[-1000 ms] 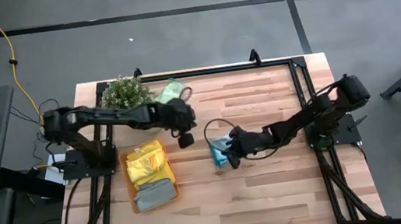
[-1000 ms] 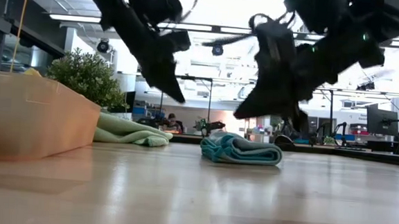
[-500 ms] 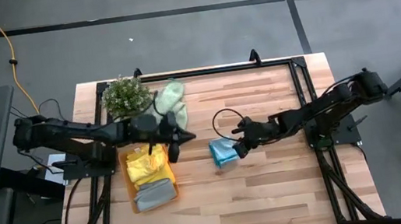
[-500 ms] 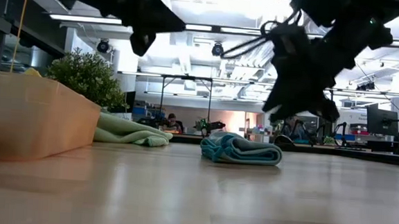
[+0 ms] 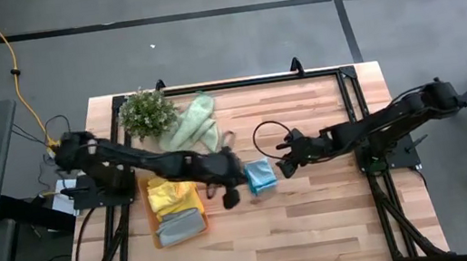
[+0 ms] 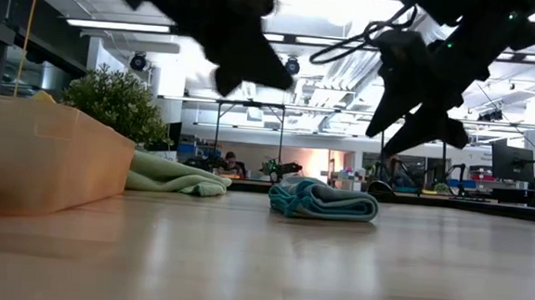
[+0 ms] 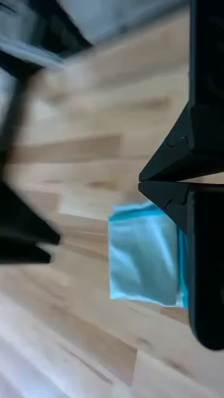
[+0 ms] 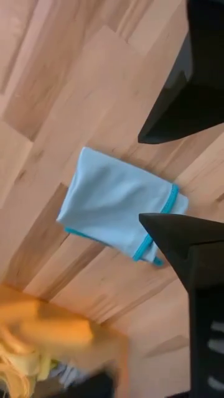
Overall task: Fold microfiber towels
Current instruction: Put the blue folded microfiber towel into the orange bin
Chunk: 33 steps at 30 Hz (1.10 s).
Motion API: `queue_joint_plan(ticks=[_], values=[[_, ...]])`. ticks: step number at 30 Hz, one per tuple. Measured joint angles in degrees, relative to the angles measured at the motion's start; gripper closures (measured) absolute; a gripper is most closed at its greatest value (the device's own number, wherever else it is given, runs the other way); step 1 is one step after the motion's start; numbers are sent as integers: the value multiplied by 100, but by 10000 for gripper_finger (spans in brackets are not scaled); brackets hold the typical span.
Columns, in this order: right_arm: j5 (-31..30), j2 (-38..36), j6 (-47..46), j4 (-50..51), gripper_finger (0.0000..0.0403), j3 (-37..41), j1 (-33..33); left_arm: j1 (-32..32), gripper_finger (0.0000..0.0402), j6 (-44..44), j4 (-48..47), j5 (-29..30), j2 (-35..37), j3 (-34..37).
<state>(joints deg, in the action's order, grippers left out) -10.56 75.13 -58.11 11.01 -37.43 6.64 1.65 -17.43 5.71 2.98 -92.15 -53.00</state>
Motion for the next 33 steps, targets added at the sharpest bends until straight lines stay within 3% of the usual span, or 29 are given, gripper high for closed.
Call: queue_joint_plan(ticks=[7, 12, 17, 24, 28, 33], values=[[-166, -731, 5, 578, 217, 0, -16, 2, 393, 2247, -2414, 155, -1408, -2002], [-473, -1197, -36, 924, 217, 0, -14, 29, 353, 4275, -3613, 711, -1821, -2586], [-817, -1597, -71, 1177, 217, 0, -14, 52, 283, 5544, -3508, 796, -1867, -2512], [-1190, -2078, -211, 1446, 217, 0, -14, 46, 188, 6368, -3391, 657, -1918, -2489], [-1211, -2215, -336, 1533, 217, 0, -14, 34, 162, 6778, -3418, 569, -2104, -2484], [-1238, -2221, -405, 1545, 217, 0, -14, 28, 160, 7214, -3236, 644, -2375, -2483]])
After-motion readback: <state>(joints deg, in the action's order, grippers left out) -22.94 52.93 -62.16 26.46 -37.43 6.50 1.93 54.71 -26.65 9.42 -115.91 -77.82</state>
